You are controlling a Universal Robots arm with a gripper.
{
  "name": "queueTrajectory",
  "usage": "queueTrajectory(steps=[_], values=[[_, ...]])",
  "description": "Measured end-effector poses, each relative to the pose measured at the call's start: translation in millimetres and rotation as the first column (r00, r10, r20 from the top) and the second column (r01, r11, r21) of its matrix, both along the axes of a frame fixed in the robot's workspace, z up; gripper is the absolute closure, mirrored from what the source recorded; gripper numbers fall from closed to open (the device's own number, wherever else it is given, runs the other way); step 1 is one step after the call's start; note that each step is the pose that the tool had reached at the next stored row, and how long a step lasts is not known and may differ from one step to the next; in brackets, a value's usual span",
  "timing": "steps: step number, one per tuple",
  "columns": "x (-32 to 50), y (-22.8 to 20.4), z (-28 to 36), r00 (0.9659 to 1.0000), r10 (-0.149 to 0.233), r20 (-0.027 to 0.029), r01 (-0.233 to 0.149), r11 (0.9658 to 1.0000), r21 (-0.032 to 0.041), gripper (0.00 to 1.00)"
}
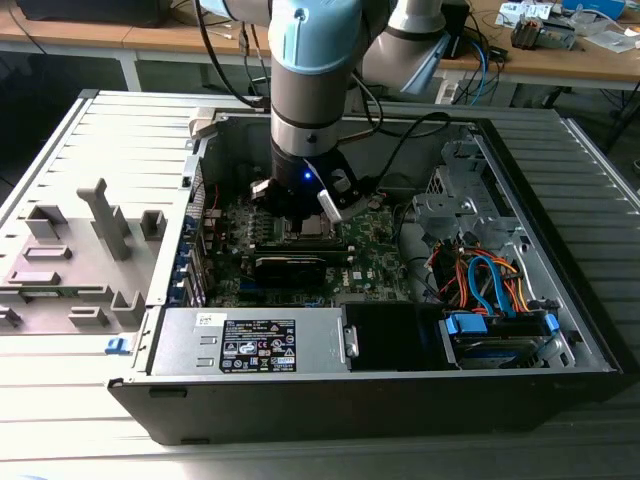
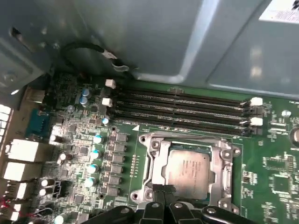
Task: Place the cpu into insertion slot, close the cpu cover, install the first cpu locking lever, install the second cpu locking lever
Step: 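Install the second cpu locking lever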
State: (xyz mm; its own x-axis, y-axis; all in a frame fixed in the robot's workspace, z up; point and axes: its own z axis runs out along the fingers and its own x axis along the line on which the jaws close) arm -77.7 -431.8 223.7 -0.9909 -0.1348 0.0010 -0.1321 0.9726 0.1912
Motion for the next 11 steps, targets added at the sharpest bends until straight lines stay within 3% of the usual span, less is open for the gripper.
queueTrajectory(steps=[1,3,4,5,7,9,11], values=[[1.4,1.3,6.5,1.0,0.0,-0.001,0.0,0.9974,-0.0718,0.89],[3.3,2.1,6.5,1.0,0.0,-0.0046,-0.001,0.9945,-0.1052,0.89],[5.1,3.1,6.6,1.0,0.0,-0.008,-0.001,0.9929,-0.1191,0.89],[6.9,4.4,6.5,0.9999,0.0,-0.0106,-0.001,0.9923,-0.1235,0.89],[13.6,12.6,6.5,0.9998,0.0,-0.0202,-0.002,0.9898,-0.1424,0.89],[16.9,18.5,6.5,0.9997,-0.001,-0.0254,-0.003,0.9879,-0.1549,0.89],[22.5,29.6,6.6,0.9994,-0.001,-0.0336,-0.005,0.9845,-0.1755,0.89]])
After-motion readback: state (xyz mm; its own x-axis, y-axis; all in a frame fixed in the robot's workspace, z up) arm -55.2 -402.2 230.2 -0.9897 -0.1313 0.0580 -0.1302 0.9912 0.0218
